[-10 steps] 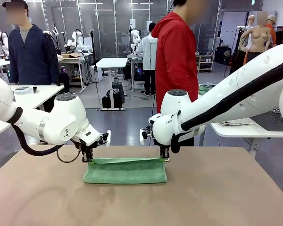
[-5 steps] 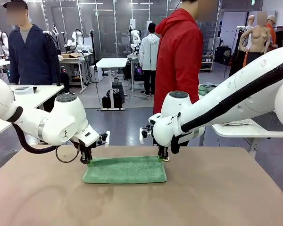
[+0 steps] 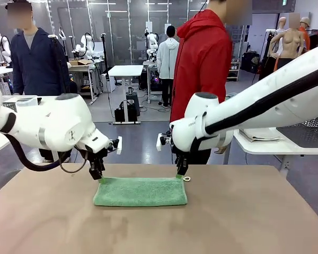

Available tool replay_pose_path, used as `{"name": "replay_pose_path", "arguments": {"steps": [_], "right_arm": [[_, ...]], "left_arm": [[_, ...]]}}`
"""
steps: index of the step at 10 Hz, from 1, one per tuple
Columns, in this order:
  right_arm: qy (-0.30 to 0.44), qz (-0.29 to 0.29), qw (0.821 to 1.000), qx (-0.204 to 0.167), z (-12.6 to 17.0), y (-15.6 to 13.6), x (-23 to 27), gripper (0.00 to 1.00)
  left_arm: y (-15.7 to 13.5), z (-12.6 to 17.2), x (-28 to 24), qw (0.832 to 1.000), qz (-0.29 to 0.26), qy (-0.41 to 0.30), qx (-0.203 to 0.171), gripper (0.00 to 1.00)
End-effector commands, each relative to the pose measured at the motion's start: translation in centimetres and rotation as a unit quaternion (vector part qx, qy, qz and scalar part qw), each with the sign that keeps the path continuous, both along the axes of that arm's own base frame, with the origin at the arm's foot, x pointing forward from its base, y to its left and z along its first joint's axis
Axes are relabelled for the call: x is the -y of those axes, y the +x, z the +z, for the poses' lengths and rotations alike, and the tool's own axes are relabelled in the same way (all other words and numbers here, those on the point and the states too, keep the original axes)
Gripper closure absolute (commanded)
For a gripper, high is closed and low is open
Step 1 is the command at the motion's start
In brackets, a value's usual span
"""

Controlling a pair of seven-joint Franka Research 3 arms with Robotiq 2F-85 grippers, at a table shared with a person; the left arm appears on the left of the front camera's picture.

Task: Fold the towels and place them in the basket.
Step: When a person lays out a Towel with hook on the table, fold it in half twice.

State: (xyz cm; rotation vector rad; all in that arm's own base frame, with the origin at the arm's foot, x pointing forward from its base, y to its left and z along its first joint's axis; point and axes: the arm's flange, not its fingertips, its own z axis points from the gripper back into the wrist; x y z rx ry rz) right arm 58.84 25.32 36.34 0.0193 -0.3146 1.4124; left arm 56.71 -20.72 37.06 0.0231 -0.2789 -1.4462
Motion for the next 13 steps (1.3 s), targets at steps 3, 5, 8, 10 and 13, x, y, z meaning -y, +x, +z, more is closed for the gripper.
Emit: {"name": "replay_pose_path", "arguments": {"steps": [3,5,8,10,13], "right_arm": [[0.092,-0.244,0.963,-0.065,5.8,-4.8,2.0,0.00],[0.096,-0.463,0.874,-0.108,5.3,-5.3,3.4,0.00],[0.121,-0.611,0.753,-0.213,5.8,-7.1,3.6,0.00],[0.117,-0.606,0.726,-0.301,4.9,-8.2,3.7,0.00],[0.079,-0.594,0.758,-0.258,4.2,-8.1,4.0,0.00]], "left_arm": [[-1.2,6.0,-4.6,0.999,0.007,-0.044,-0.029,0.04],[-1.4,5.4,-5.6,0.998,0.004,-0.062,-0.027,0.04],[-1.1,4.7,-7.1,0.994,0.000,-0.109,-0.018,0.04],[-0.6,4.6,-9.3,0.980,-0.008,-0.195,-0.031,0.04],[-0.4,4.8,-14.5,0.933,-0.039,-0.356,-0.040,0.04]]}}
